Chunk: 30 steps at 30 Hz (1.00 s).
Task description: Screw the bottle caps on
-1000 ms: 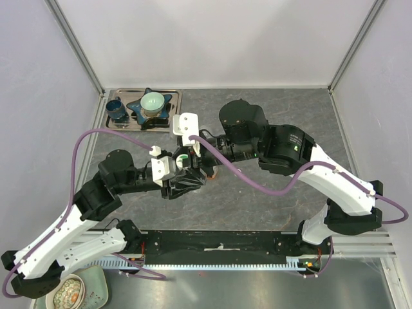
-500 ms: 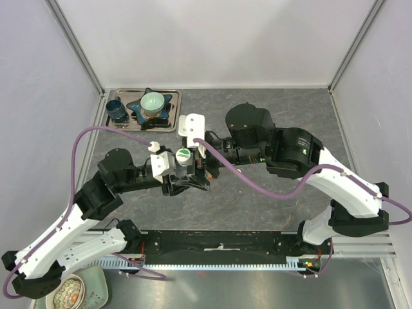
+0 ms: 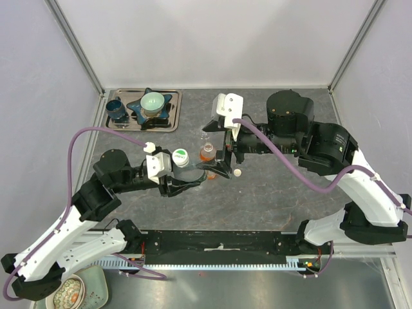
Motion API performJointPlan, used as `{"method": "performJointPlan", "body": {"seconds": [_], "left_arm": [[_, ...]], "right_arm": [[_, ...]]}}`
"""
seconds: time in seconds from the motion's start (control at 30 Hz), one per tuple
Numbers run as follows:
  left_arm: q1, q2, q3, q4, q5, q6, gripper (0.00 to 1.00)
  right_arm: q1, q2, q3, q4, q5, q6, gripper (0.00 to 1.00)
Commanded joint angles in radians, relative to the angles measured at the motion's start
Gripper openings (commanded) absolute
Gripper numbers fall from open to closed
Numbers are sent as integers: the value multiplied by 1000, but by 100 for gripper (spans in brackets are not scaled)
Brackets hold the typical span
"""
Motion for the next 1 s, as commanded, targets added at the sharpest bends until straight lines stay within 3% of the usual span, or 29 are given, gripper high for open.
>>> {"method": "performJointPlan", "body": {"seconds": [0.0, 0.3, 0.67, 0.97], "left_arm": [[5, 9, 25, 25, 77, -16, 2], [5, 44, 33, -5, 183, 22, 2], [5, 56, 45, -7, 214, 30, 2], [5, 47, 36, -9, 220, 37, 2]], "right_arm": [[-17, -20, -8, 84, -202, -28, 98], [-70, 17, 11, 190, -532, -27, 98], [-94, 83, 17, 236, -638, 18, 98], [-134, 83, -9, 275, -740, 58, 80]]}}
